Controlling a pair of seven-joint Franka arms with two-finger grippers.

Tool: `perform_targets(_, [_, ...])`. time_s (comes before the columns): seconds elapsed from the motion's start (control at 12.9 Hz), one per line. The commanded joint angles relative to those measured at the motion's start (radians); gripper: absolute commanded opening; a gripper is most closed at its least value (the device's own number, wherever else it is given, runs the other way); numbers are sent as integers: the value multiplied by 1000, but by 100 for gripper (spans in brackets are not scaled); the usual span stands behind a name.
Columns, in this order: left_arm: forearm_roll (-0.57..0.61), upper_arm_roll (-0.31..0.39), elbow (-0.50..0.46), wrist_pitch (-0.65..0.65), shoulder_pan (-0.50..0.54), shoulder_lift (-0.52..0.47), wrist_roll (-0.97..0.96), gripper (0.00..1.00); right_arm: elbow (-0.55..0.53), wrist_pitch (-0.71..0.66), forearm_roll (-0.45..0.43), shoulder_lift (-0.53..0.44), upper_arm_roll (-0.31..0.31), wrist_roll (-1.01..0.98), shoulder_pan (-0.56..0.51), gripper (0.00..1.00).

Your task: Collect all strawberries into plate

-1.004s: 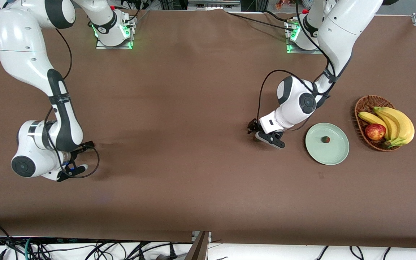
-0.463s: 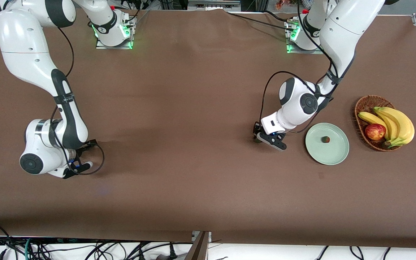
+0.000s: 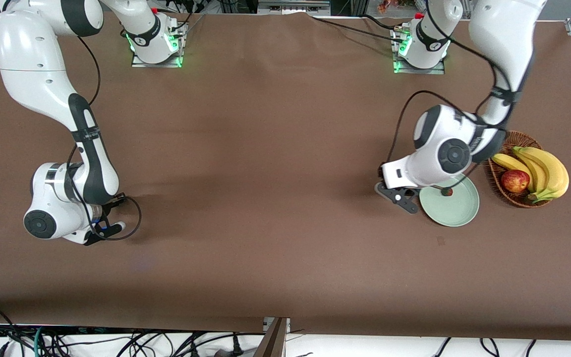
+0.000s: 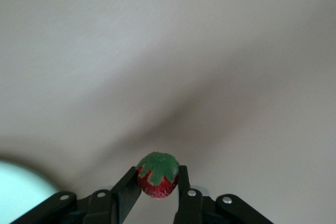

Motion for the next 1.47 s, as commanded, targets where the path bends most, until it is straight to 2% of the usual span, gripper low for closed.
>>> perform_targets(0.0, [96, 1, 48, -94, 76, 16, 209, 23, -33, -24, 54, -50, 26, 44, 8, 1])
perform_targets(0.08, [96, 1, 41, -94, 111, 19, 309, 23, -32, -35, 89, -61, 51, 104, 18, 1])
perform_targets(0.23, [98, 1, 39, -85, 183, 40, 475, 23, -20, -23, 118, -64, 146, 259, 45, 1])
perform_targets(0.39, [99, 1, 37, -1, 248, 88, 660, 25, 18, 14, 123, -58, 239, 523, 103, 1])
perform_targets(0.54, [99, -1, 33, 62, 272, 106, 778, 30, 23, 136, 123, -50, 270, 784, 218, 1])
perform_targets(0.62, [99, 1, 33, 61, 271, 105, 779, 49, 23, 219, 126, -44, 270, 887, 285, 1])
perform_targets(0.69, [99, -1, 33, 61, 274, 105, 792, 99, 24, 312, 126, -30, 270, 981, 339, 1])
perform_targets(0.93, [93, -5, 31, 48, 277, 96, 795, 100, 33, 565, 169, 13, 270, 1243, 491, 1])
perform_targets(1.16, [27, -12, 39, -27, 276, 59, 767, 100, 122, 759, 172, 101, 269, 1478, 629, 7])
perform_targets(1.39, [-27, -31, 39, -68, 266, 34, 656, 100, 202, 882, 172, 198, 266, 1523, 705, 8])
